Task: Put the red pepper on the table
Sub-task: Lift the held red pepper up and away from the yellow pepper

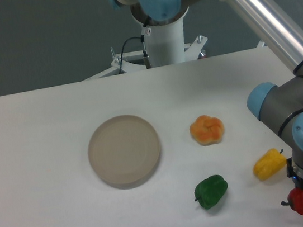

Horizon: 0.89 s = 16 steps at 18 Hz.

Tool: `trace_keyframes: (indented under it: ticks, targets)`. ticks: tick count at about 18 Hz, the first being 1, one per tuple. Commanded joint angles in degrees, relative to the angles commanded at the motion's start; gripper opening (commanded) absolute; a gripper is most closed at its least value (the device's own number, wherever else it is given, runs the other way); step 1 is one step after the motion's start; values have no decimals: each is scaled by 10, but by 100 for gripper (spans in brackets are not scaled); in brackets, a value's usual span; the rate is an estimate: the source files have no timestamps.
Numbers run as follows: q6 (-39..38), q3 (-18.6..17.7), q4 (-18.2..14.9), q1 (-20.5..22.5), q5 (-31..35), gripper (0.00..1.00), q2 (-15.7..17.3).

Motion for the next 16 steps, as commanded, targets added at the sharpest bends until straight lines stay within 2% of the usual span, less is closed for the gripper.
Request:
trace_keyframes:
  ticks: [7,13,16]
  targets:
    - [4,-15,-9,-10,-7,55,18]
    - [8,-69,-27,-5,-19,55,70]
    - [10,-110,-33,4,-40,55,98]
